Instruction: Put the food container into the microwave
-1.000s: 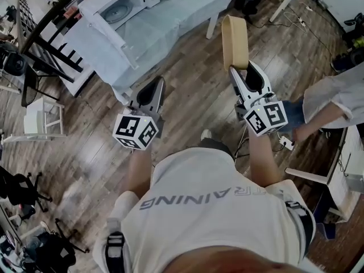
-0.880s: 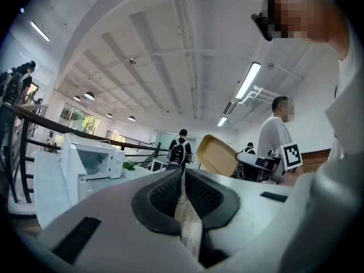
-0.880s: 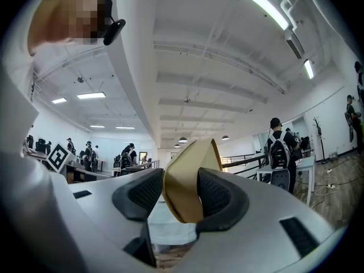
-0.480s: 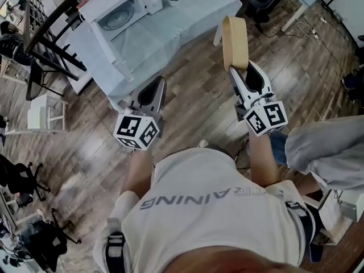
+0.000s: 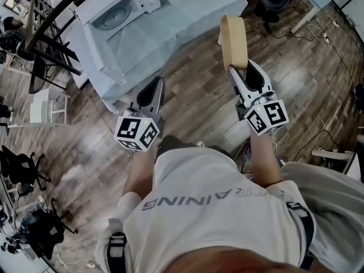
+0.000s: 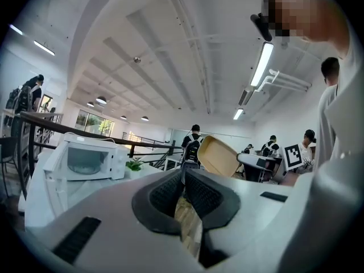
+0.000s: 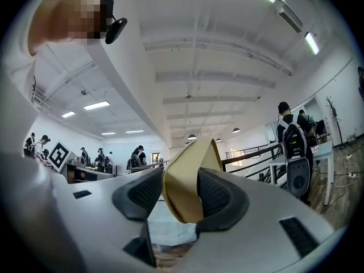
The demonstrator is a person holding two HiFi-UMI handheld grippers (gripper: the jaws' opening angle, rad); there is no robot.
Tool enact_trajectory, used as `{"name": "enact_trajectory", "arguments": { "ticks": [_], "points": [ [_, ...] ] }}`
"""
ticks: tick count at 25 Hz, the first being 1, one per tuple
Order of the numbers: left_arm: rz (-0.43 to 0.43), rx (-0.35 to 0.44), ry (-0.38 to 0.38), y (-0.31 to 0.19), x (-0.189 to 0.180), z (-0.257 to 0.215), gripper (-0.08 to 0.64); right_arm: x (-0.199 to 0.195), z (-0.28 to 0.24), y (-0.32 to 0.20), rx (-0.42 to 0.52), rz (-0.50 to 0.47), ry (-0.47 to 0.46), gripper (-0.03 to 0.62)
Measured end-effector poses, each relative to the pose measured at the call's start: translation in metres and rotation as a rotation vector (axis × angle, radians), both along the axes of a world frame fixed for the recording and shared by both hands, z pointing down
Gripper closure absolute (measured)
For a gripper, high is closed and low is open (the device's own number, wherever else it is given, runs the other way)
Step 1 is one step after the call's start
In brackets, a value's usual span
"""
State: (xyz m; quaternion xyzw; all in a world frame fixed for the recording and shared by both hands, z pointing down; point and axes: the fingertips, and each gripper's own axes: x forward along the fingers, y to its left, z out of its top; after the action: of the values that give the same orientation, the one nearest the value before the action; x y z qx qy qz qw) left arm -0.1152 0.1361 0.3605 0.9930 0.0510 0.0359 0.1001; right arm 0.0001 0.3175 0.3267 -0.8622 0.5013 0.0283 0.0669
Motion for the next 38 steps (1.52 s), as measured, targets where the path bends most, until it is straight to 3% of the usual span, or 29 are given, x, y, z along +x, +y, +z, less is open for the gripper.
{"name": "enact_trajectory", "arguments": {
  "ticks": [9,18,28,38],
  "points": [
    [0.007,-0.002,-0.008,0.001,0.045,0.008,0.512,0.036,0.013,-0.004,-0.006,-0.013,-0.016,0.380],
    [0.009,0.005,0.004,-0.030,0.109,-0.006,0.512,0.091,0.001,-0.036,-0.010,-0.032,0.001,0.380],
    [-0.056,0.010,-0.009,-0.108,0.163,-0.007,0.512,0.152,-0.001,-0.119,-0.003,-0.093,-0.008,0.380],
    [-0.157,-0.020,0.005,-0.194,0.187,0.000,0.512,0.184,0.002,-0.229,-0.014,-0.230,0.001,0.380]
  ]
}}
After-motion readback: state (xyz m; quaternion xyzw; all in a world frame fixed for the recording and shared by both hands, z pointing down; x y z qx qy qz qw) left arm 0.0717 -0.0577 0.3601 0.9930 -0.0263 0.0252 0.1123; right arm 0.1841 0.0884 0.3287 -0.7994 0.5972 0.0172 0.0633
